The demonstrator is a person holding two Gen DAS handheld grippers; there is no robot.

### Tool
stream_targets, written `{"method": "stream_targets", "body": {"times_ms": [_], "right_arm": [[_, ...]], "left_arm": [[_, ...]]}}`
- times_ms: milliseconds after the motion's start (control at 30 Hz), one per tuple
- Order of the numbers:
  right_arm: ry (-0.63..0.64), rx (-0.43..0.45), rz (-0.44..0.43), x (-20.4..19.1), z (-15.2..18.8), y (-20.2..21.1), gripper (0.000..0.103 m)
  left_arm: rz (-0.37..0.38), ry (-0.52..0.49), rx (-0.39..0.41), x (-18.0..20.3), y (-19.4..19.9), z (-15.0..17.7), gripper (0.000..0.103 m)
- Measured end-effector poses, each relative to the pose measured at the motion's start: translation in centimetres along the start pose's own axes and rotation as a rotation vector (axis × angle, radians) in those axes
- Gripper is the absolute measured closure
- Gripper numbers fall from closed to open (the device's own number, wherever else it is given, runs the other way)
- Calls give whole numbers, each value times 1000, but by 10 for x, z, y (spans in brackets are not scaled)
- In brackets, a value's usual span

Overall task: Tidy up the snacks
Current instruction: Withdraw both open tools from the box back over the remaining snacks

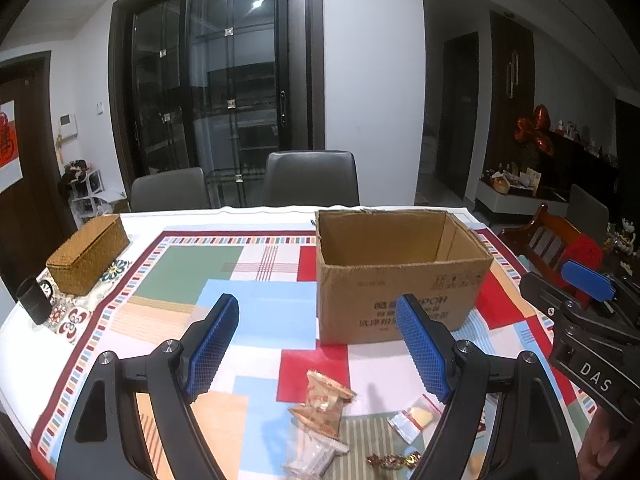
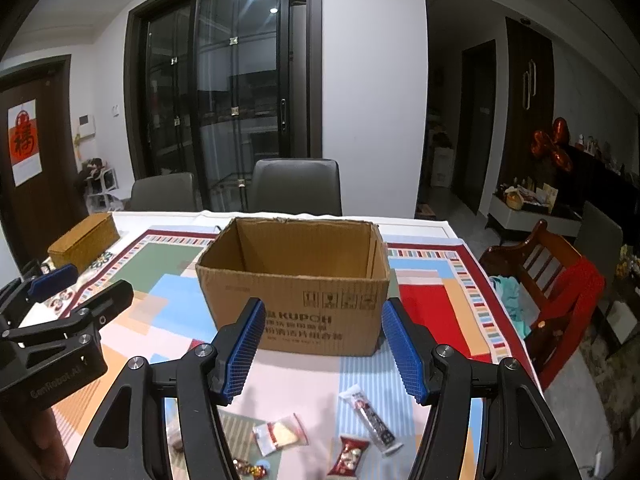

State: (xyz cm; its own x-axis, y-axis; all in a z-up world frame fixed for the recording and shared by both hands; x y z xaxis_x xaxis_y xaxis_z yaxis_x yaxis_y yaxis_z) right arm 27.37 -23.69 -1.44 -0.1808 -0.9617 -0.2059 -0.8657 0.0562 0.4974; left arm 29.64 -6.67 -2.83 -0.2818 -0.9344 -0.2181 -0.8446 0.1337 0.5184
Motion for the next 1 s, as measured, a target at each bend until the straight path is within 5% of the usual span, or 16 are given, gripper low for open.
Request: {"method": "stream_targets", "body": {"times_ms": [1000], "right_arm": [[-16,-63,46,36,56,10,41]], "left_arm": [[66,-34,-42,50,9,50,22]]}}
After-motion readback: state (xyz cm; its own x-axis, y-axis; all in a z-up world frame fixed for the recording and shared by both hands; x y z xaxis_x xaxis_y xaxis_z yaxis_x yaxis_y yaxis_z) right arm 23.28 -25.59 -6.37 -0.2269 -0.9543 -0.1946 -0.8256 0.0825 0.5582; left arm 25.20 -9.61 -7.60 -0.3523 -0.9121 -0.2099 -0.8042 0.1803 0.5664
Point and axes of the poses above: each gripper's, at about its wrist camera, not at the fingertips, and y roughly against the way its jaws point, x to its right, z to its underside, the point moved 9 cm from there along -y, roughly the way its jaws point, and after that the axes turned 14 degrees about -y, right-handed, at the moved point
